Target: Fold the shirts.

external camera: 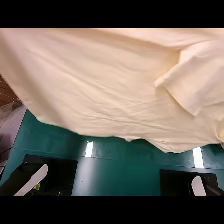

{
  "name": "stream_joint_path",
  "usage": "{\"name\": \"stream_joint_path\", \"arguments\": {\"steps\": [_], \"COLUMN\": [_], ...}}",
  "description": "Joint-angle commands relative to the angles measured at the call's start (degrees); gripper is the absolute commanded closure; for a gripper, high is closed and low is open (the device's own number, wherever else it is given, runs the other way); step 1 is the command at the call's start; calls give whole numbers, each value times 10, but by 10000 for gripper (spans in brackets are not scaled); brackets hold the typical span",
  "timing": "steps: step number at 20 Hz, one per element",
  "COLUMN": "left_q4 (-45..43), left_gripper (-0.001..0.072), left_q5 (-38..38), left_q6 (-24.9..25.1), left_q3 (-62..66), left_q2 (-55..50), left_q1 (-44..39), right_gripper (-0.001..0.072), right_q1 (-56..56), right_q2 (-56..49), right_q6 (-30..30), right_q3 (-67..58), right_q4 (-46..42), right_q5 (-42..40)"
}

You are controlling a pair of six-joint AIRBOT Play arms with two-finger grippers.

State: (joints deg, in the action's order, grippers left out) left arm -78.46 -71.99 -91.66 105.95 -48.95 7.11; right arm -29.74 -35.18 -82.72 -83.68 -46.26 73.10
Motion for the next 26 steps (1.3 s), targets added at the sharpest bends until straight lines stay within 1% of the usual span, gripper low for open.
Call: {"name": "stream_joint_path", "arguments": {"steps": [1,2,4,6,8,10,11,14,16,18,20,22,24,26], "left_q4": [40,52,47,36,28,24,24,26,26,27,25,16,0,-9], "left_gripper": [687,687,687,687,687,687,687,687,687,687,687,687,686,686], "left_q5": [40,84,175,245,301,345,356,356,344,306,257,216,198,201], "left_q6": [6,19,21,21,21,16,14,10,13,12,22,42,47,47], "left_q3": [-110,-151,-218,-257,-261,-261,-261,-261,-261,-261,-261,-261,-261,-261], "left_q2": [-59,-84,-134,-189,-247,-295,-316,-361,-387,-403,-408,-408,-408,-408], "left_q1": [0,1,1,1,1,1,1,1,1,1,1,1,1,1], "right_gripper": [693,693,693,693,693,693,693,693,693,693,693,693,693,693], "right_q1": [39,89,178,240,272,282,282,269,262,260,260,260,261,270], "right_q2": [-87,-130,-247,-384,-511,-618,-655,-733,-769,-794,-798,-798,-798,-798], "right_q6": [28,44,59,84,83,57,41,-5,-11,-10,-13,-17,-30,-32], "right_q3": [90,112,125,87,7,-89,-130,-224,-270,-304,-314,-313,-313,-313], "right_q4": [56,55,30,31,31,31,26,26,26,21,-19,-46,-89,-133], "right_q5": [-71,-116,-196,-243,-260,-261,-260,-253,-187,-97,-22,51,121,177]}}
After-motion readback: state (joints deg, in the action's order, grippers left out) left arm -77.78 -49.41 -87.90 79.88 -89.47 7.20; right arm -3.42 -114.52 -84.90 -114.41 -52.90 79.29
